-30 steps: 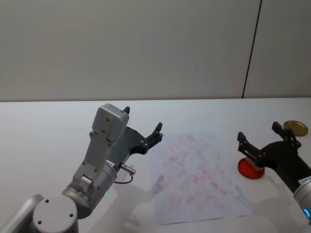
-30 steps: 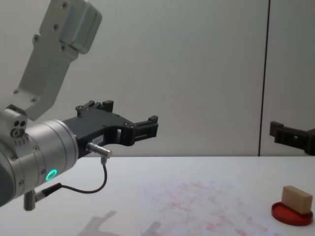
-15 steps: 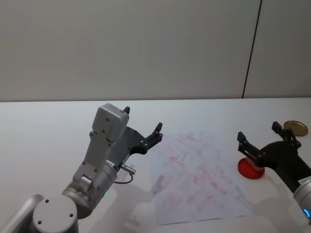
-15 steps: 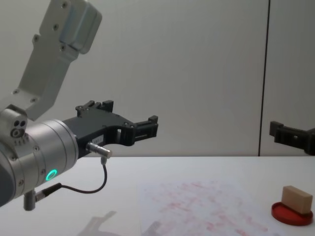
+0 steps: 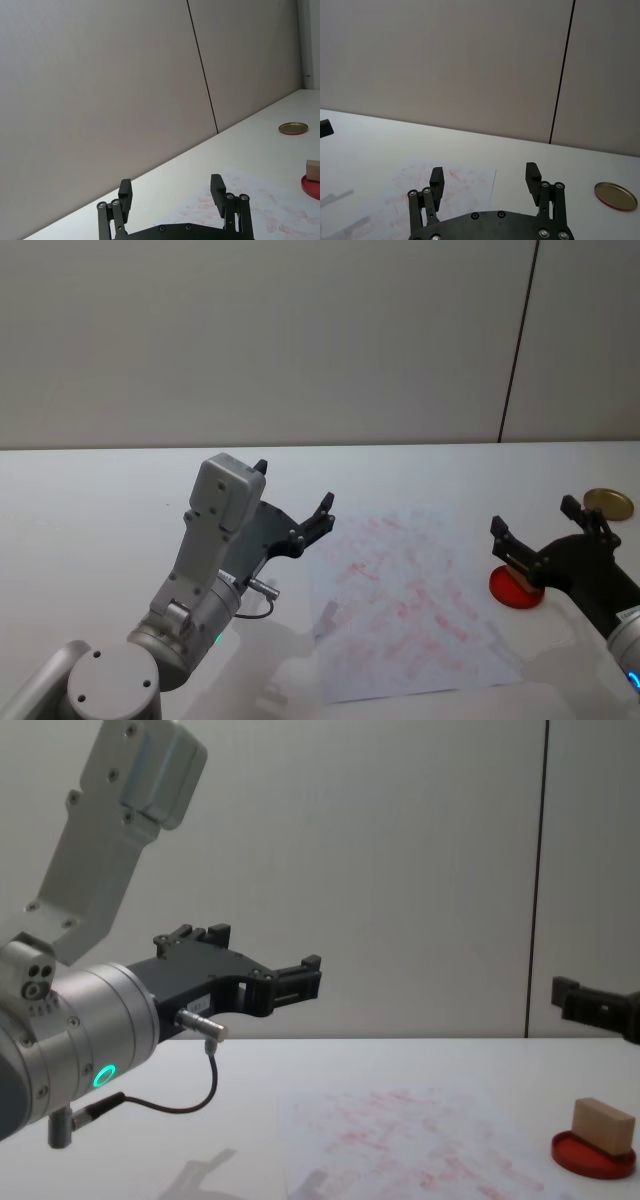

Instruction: Use the one hand to pick up the stamp and affix it onto the A4 paper.

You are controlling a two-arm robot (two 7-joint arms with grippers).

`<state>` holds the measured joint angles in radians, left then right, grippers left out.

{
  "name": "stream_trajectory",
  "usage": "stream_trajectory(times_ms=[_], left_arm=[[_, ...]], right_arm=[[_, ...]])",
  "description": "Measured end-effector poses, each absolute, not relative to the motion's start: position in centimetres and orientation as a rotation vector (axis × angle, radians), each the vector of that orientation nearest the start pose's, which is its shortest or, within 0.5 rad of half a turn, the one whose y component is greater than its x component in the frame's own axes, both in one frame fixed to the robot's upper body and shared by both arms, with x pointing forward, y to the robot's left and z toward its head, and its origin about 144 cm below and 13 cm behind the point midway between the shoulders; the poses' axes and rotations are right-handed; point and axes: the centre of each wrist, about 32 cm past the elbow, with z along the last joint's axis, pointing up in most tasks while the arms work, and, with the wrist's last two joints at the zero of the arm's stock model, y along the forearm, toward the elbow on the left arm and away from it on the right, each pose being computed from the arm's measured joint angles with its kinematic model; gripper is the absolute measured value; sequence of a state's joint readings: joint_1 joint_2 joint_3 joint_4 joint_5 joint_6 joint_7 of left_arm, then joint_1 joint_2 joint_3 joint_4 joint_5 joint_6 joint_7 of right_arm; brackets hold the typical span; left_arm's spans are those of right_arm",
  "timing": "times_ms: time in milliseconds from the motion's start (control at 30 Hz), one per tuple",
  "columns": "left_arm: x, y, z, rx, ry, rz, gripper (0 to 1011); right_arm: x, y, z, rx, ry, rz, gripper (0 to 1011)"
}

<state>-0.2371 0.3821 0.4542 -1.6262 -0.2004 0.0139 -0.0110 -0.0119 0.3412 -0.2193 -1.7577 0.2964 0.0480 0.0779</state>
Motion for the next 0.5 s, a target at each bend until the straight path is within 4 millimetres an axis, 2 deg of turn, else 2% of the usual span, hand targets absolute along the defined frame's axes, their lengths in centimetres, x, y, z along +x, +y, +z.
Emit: stream_trajectory(times_ms=[500], left_arm=[[49.2,19.8,120.4,0.061,-0.268,1.124,993]], right_arm=[[45.3,-25.8,117.6,-0.069,0.006,-1.205,1001]])
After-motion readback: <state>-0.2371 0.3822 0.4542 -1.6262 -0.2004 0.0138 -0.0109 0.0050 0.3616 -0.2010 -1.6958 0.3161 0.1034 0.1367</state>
